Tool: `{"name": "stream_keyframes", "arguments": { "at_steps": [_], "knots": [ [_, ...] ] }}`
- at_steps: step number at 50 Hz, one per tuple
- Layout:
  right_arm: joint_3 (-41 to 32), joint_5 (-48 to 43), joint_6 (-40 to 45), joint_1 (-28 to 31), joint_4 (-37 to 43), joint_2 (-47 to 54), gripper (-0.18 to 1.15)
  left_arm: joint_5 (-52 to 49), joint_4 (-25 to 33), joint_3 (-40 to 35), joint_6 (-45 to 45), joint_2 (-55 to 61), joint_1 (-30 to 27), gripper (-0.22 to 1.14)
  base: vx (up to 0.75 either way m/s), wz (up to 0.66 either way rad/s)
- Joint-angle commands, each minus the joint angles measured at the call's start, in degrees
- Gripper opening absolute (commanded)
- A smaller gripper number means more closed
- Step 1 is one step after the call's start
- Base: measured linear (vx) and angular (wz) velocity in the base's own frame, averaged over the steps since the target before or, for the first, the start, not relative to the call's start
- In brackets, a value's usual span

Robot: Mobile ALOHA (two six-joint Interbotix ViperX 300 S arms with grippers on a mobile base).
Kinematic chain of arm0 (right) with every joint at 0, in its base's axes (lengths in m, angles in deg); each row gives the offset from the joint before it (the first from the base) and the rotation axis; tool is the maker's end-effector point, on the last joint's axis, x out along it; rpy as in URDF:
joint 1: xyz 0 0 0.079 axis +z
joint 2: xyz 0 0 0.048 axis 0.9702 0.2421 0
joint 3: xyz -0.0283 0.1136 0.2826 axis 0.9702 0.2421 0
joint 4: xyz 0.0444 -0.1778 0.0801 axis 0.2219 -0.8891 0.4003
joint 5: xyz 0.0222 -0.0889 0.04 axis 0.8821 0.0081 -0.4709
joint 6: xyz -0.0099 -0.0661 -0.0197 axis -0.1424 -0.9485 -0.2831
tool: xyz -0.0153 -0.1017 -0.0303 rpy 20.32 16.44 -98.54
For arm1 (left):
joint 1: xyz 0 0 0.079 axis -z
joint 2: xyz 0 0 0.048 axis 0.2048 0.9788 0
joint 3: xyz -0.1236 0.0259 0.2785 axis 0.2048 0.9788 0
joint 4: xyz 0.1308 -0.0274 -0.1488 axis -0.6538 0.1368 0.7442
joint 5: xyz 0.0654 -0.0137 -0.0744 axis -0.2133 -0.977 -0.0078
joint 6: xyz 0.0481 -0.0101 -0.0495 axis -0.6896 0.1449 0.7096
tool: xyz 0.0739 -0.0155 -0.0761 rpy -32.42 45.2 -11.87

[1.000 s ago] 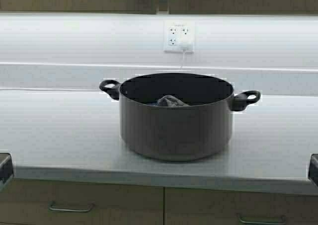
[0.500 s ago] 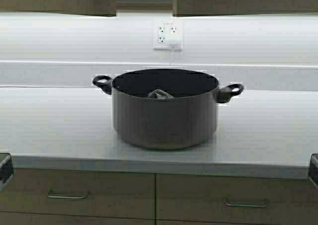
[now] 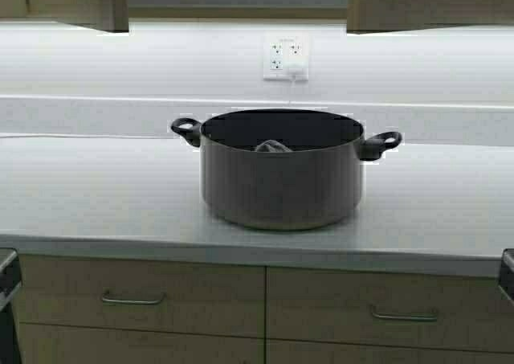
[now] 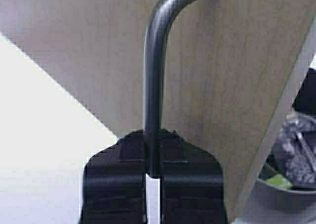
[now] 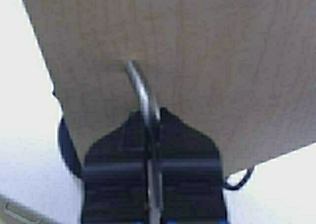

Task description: Open the cabinet, put the pot inside, then close it

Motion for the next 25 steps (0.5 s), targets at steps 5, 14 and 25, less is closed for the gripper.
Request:
{"name": "stream_keyframes", "arguments": {
  "at_steps": [5, 14, 25],
  "knots": [
    [-2.99, 12.74, 3.16, -5.27, -2.29, -1.76, 0.60, -2.29, -0.79, -1.05, -0.44, -3.25, 0.44, 0.37, -0.05, 0.04],
    [-1.58, 18.28, 7.56, -8.35, -7.65, -4.31, 1.06, -9.23, -1.93, -0.53, -0.53, -6.24, 0.44, 1.07, -0.02, 0.02],
    [-0.35, 22.59, 16.35, -11.69, -20.21, -10.99, 1.04, -11.60, -2.90, 1.14, -0.26, -10.46, 0.35, 1.02, 0.00, 0.00]
  ]
}}
